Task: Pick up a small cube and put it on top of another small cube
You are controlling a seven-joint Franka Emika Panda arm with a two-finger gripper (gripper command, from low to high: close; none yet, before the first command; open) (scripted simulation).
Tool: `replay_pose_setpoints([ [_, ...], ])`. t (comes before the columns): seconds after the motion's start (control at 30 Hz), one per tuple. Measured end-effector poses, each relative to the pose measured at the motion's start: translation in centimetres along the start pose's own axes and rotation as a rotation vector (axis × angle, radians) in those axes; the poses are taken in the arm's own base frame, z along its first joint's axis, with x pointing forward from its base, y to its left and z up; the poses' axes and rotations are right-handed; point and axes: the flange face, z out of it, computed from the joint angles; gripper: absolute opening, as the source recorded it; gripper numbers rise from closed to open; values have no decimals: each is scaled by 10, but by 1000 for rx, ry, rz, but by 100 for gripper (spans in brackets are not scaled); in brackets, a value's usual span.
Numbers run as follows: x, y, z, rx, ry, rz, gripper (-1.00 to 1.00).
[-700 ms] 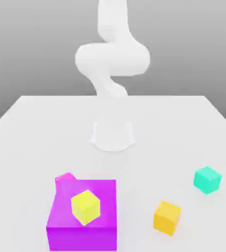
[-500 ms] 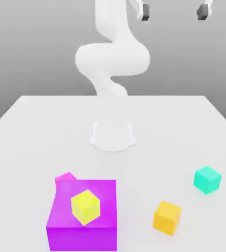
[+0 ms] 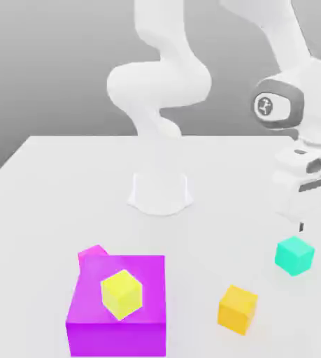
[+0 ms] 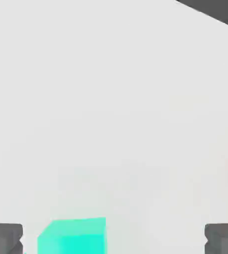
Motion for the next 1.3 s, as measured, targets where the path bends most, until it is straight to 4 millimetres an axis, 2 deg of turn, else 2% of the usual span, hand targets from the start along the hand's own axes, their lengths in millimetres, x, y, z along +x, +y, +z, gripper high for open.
replay_pose_setpoints([
  [0.2, -10, 3, 64, -12, -18, -5, 0],
  [0.23, -11, 3, 71, -13, -18, -6, -100],
  [0.43, -11, 4, 74, -12, -17, -7, -100],
  [0.5, -10, 2, 64, -11, -18, -6, -100],
  [0.67, -9, 2, 17, -14, -16, -5, -100],
  [0.7, 7, 7, 9, -17, -12, 19, -100],
  [0.77, 60, 31, -6, -25, -6, 118, -100],
  [0.87, 133, 77, -31, -32, 0, 246, -100],
  [0.93, 175, 114, -48, -35, 1, 324, -100],
  [1.0, 213, 162, -67, -35, -1, 412, -100],
  [1.1, 253, 236, -98, -28, -7, 527, -100],
  [1.17, 269, 280, -111, -20, -12, 584, -100],
  [1.2, 272, 288, -105, -18, -13, 594, -100],
  [1.27, 273, 293, -81, -17, -13, 596, -100],
  [1.3, 272, 294, -67, -17, -13, 596, 100],
])
